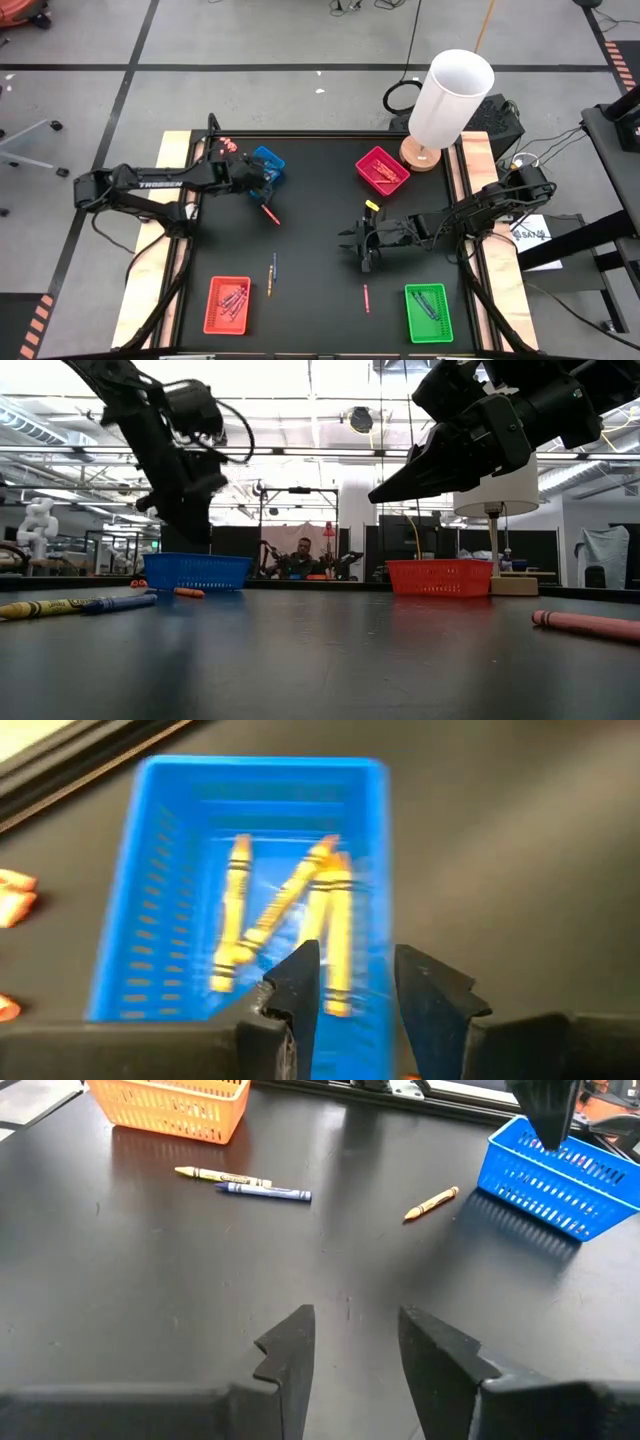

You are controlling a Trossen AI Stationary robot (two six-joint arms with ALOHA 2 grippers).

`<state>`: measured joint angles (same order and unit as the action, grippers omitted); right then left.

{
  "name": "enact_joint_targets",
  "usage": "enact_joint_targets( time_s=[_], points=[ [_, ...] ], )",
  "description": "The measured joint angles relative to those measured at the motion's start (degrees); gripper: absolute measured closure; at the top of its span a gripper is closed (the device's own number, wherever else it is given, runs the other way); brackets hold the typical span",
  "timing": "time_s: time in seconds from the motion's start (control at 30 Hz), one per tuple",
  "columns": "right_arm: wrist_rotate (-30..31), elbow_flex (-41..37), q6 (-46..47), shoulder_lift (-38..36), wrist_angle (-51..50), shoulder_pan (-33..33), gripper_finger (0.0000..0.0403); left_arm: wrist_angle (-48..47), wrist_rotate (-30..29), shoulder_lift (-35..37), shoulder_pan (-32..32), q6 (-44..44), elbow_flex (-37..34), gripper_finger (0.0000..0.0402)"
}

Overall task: Sort crayons
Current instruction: Put the orange crayon into the red bin

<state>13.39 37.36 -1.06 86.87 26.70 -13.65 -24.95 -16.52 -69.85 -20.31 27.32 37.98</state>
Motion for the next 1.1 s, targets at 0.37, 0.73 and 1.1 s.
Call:
enact_joint_targets(
  time_s=[0.37,0.73,1.1],
  points=[
    [0.0,0.0,0.0,0.0,0.0,0.0,0.0273,4.7,-6.7,7.5,22.0,4.9,0.0,0.0273],
    [0.0,0.0,0.4,0.0,0.0,0.0,0.0273,18.3,-18.2,2.5,44.2,3.2,0.0,0.0273],
    [0.0,0.0,1.1,0.0,0.0,0.0,0.0273,23.9,-22.4,-3.2,51.2,-2.3,0.0,0.0273]
  ],
)
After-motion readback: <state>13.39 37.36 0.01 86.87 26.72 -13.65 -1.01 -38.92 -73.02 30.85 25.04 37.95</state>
